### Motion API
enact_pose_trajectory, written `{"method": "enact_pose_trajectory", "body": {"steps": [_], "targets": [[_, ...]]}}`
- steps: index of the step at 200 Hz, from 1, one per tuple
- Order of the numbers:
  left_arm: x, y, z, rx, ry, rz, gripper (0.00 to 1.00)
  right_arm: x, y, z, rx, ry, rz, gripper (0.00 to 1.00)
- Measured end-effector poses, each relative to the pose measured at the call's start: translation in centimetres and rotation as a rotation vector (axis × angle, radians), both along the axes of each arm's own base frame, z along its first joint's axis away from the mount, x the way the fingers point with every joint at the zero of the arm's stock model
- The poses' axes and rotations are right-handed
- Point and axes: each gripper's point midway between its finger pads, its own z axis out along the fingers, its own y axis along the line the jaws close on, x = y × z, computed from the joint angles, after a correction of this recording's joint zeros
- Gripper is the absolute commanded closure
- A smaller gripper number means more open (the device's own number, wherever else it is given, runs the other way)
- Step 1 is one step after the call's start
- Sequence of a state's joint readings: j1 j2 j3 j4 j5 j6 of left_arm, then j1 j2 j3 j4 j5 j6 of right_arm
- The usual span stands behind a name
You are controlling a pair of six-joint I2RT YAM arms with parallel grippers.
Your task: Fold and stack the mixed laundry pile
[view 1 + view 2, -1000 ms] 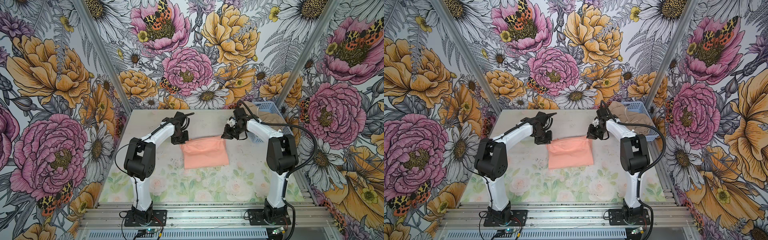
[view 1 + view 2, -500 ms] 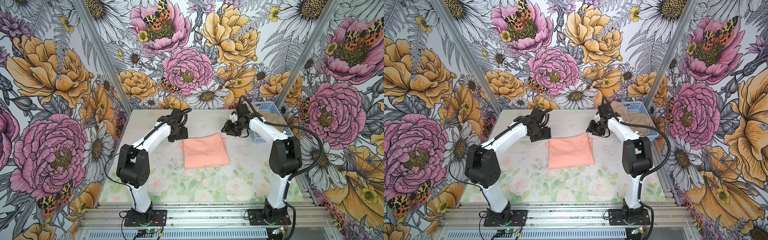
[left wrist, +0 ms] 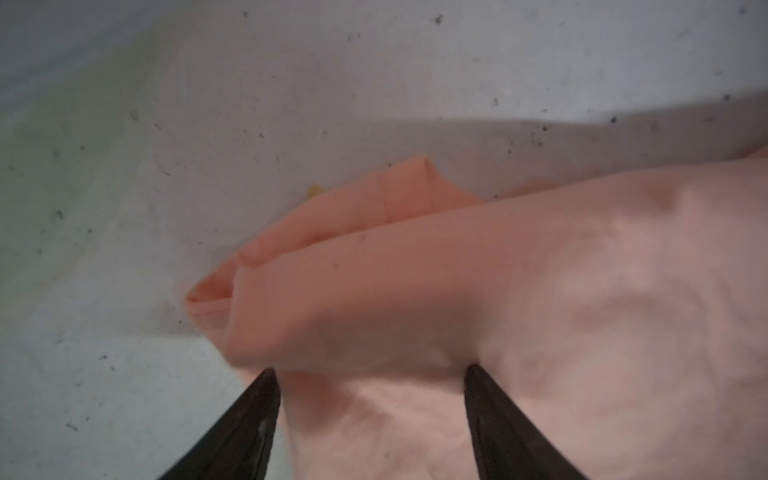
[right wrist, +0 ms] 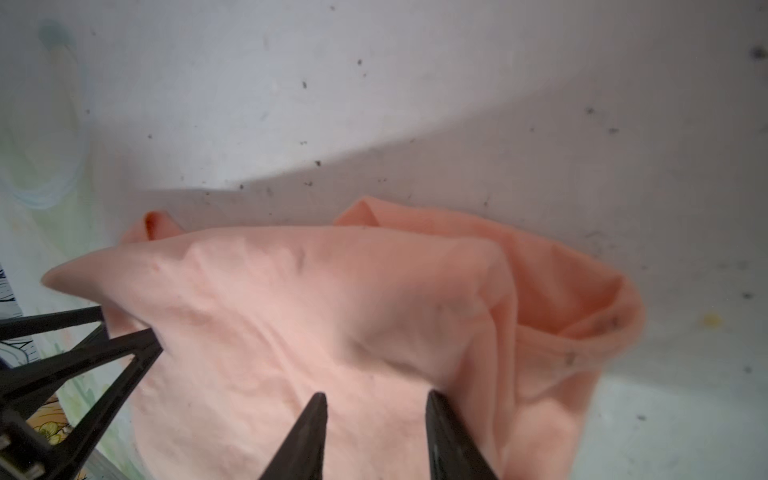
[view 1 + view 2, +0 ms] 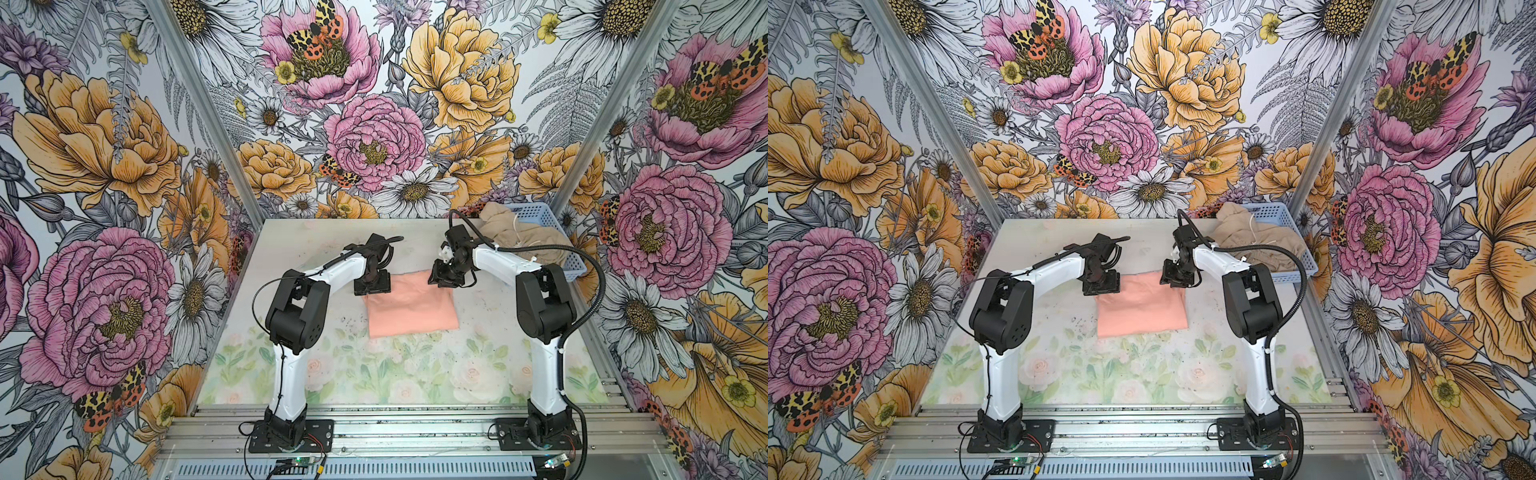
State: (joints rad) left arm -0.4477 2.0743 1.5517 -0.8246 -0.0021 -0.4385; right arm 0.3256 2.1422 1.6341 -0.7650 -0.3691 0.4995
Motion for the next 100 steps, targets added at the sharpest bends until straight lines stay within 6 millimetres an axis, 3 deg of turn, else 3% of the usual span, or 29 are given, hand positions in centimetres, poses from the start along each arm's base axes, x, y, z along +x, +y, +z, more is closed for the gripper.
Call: {"method": "enact_pose_trajectory", "body": {"steps": [33,59,78,100], "targets": [[0.5,0.5,-0.6,0.007,-0.009,0.014,0.23,0.1,-0.4,-0.6,-0.020,0.004,-0.006,0.57],[0.0,0.3,0.1,0.029,-0.041,0.021,0.06,0.1,-0.8,-0.4,-0.037,-0.013,-0.010,0.51],[-1.1,-0.6,2.1,0.047,-0.095,0.008,0.01,-0.5,-1.4,1.0,-0.056,-0.045,-0.012,0.42],[-2.4,-3.1,5.7,0.042,-0.191,-0.030,0.01,-1.3,-2.3,4.6,-0.062,-0.118,-0.029,0.37]]}}
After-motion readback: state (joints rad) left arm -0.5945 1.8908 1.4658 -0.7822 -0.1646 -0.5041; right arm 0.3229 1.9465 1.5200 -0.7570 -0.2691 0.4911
